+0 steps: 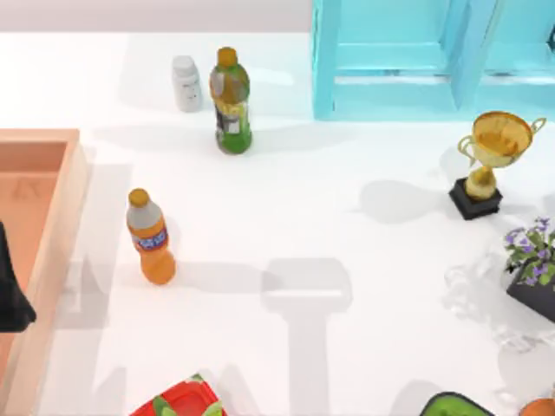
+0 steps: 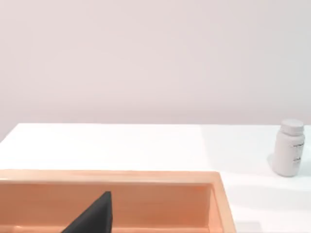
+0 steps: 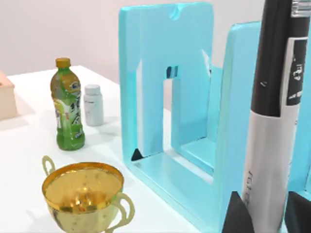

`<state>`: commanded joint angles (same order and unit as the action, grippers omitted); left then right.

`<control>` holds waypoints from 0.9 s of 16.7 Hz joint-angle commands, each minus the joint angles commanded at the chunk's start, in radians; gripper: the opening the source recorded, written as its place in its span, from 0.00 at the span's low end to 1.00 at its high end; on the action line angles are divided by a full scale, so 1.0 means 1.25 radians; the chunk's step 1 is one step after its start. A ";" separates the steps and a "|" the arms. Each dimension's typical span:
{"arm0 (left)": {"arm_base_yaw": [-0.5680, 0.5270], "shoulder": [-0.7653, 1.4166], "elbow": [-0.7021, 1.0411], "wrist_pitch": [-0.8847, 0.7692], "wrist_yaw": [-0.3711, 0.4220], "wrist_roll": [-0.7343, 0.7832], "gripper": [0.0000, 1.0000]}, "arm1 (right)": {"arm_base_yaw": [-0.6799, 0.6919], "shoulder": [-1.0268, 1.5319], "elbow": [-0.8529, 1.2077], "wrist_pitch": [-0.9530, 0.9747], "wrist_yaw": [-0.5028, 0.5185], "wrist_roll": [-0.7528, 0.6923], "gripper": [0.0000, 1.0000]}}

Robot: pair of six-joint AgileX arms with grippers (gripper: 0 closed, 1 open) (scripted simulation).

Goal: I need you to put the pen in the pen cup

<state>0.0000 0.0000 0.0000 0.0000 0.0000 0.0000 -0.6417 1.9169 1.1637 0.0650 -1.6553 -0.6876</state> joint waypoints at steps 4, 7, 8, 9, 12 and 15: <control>0.000 0.000 0.000 0.000 0.000 0.000 1.00 | 0.000 0.000 0.000 0.000 0.000 0.000 0.08; 0.000 0.000 0.000 0.000 0.000 0.000 1.00 | 0.000 0.000 0.000 0.000 0.000 0.000 0.30; 0.000 0.000 0.000 0.000 0.000 0.000 1.00 | 0.000 0.000 0.000 0.000 0.000 0.000 0.38; 0.000 0.000 0.000 0.000 0.000 0.000 1.00 | 0.000 0.000 0.000 0.000 0.000 0.000 0.45; 0.000 0.000 0.000 0.000 0.000 0.000 1.00 | 0.000 0.000 0.000 0.000 0.000 0.000 0.68; 0.000 0.000 0.000 0.000 0.000 0.000 1.00 | 0.000 0.000 0.000 0.000 0.000 0.000 0.90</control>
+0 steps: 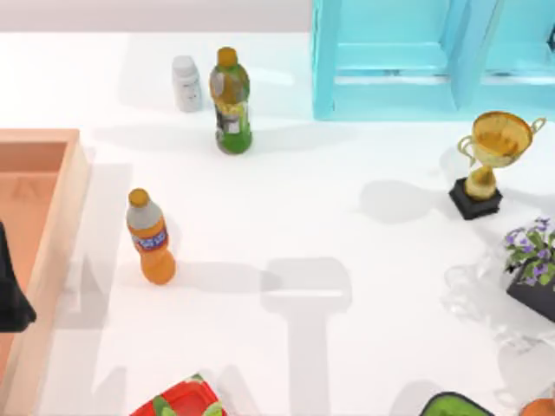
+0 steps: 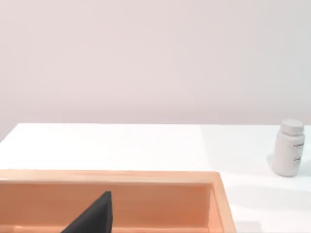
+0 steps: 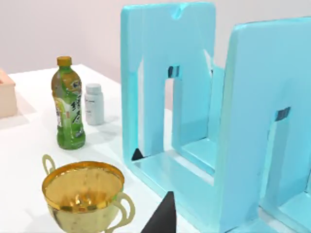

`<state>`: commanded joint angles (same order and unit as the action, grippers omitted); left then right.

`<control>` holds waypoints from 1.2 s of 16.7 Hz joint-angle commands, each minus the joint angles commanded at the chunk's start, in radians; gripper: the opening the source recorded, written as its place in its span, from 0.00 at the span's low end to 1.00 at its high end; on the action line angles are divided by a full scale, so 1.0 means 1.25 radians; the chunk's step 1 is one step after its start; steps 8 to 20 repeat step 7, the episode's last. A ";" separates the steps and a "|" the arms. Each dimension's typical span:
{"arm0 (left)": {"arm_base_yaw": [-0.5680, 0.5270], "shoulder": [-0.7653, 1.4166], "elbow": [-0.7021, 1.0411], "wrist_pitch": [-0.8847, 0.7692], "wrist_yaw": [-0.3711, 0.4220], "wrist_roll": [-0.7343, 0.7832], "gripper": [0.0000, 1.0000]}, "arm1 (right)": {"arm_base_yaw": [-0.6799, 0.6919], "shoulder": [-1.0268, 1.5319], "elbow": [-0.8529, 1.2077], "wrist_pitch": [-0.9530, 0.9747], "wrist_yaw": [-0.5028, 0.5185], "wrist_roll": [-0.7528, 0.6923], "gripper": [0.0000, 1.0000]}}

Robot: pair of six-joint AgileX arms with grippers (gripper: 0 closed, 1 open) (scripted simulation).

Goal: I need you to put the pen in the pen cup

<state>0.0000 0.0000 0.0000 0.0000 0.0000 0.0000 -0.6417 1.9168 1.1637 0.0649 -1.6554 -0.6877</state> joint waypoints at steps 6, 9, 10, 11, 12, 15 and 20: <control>0.000 0.000 0.000 0.000 0.000 0.000 1.00 | 0.000 0.000 0.000 0.000 0.000 0.000 1.00; 0.000 0.000 0.000 0.000 0.000 0.000 1.00 | 0.000 0.000 0.000 0.000 0.000 0.000 1.00; 0.000 0.000 0.000 0.000 0.000 0.000 1.00 | 0.000 0.000 0.000 0.000 0.000 0.000 1.00; 0.000 0.000 0.000 0.000 0.000 0.000 1.00 | 0.000 0.000 0.000 0.000 0.000 0.000 1.00; 0.000 0.000 0.000 0.000 0.000 0.000 1.00 | 0.000 0.000 0.000 0.000 0.000 0.000 1.00; 0.000 0.000 0.000 0.000 0.000 0.000 1.00 | 0.000 0.000 0.000 0.000 0.000 0.000 1.00; 0.000 0.000 0.000 0.000 0.000 0.000 1.00 | 0.000 0.000 0.000 0.000 0.000 0.000 1.00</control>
